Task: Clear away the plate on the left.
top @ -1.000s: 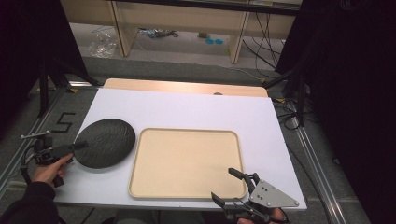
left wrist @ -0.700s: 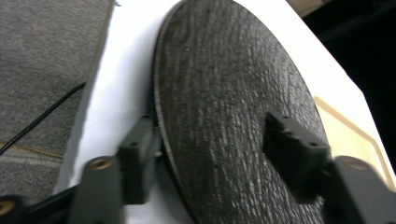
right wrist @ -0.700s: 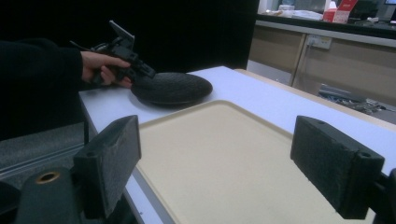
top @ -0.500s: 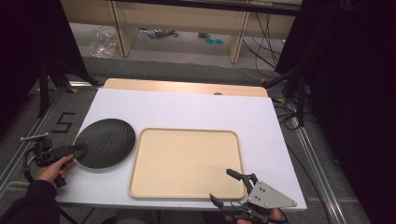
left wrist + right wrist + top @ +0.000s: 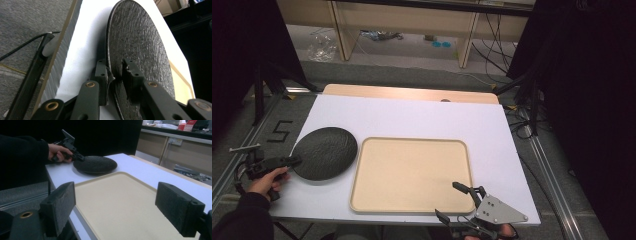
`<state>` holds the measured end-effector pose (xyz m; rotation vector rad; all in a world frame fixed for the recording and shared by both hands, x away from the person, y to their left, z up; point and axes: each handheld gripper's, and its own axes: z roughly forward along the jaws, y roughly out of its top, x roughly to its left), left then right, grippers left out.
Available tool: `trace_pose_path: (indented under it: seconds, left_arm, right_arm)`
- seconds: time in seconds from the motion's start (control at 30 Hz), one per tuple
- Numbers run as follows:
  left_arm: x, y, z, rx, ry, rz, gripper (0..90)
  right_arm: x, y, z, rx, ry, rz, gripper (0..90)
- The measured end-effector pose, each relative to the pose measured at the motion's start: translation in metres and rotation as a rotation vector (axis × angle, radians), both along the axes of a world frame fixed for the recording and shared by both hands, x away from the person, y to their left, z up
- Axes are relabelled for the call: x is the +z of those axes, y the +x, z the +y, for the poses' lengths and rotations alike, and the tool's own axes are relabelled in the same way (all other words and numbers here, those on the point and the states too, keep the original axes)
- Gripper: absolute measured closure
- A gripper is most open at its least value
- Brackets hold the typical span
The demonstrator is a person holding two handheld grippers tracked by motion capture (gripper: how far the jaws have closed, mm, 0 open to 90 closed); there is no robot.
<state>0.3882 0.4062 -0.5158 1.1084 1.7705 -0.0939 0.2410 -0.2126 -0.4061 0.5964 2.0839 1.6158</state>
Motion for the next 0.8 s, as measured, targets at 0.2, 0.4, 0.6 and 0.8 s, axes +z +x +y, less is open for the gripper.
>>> trace_pose_path:
  seconds: [0.2, 0.4, 0.6, 0.8]
  left_arm:
    - [0.010, -0.003, 0.004, -0.014, -0.081, -0.079, 83.9]
    - [0.021, -0.003, -0.001, -0.009, -0.073, -0.114, 86.2]
    - [0.019, -0.004, -0.001, 0.014, -0.097, -0.096, 86.5]
    - [0.019, -0.005, -0.002, 0.041, -0.115, -0.077, 86.7]
  right_arm:
    - [0.000, 0.000, -0.001, 0.013, 0.006, 0.014, 17.7]
    - [0.001, 0.001, -0.003, 0.013, 0.037, 0.024, 17.6]
    - [0.001, 0.000, -0.002, 0.017, 0.053, 0.035, 17.5]
    - [0.001, 0.001, -0.004, 0.025, 0.050, 0.045, 17.5]
